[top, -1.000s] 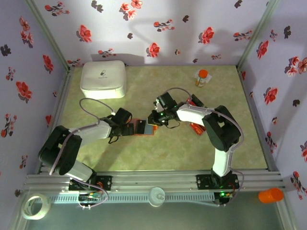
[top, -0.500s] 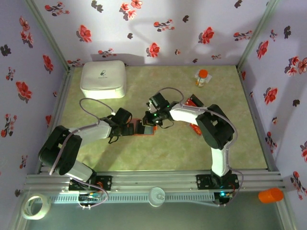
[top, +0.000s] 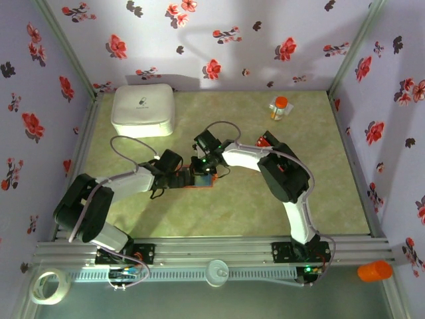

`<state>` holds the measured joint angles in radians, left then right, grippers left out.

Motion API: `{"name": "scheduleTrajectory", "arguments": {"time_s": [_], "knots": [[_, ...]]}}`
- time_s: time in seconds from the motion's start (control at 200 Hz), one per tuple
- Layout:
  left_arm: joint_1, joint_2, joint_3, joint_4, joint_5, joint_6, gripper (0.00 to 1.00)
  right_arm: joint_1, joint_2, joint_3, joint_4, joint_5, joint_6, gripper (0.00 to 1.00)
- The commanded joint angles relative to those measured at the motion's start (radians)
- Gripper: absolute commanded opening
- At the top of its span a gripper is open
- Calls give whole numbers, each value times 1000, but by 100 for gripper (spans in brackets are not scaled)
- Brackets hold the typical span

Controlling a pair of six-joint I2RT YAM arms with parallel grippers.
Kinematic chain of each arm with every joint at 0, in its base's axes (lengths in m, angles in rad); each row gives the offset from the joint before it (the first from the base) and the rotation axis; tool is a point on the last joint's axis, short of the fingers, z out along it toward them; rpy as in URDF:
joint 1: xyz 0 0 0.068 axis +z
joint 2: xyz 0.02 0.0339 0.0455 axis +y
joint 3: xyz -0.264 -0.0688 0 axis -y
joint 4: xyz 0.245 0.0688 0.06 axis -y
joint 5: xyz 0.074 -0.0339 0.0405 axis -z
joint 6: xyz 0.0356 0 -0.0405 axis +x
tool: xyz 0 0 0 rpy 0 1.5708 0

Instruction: Put the credit cards into the card holder

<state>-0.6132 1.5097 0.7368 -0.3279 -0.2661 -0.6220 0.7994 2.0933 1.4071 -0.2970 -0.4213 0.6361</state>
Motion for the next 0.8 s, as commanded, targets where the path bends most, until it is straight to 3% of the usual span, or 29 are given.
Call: {"name": "scheduleTrajectory", "arguments": {"time_s": [0.0,0.235,0.795], "knots": [[10,-42,43,-31,-19,-8,100,6,7,-4,-34,18,-4,4],[54,-51,46,-40,-16,13,100,7,-12,-8,-29,20,-4,5],[59,-16,-47,19,-13,-5,100,12,-112,-66,-31,42,-5,5]]}}
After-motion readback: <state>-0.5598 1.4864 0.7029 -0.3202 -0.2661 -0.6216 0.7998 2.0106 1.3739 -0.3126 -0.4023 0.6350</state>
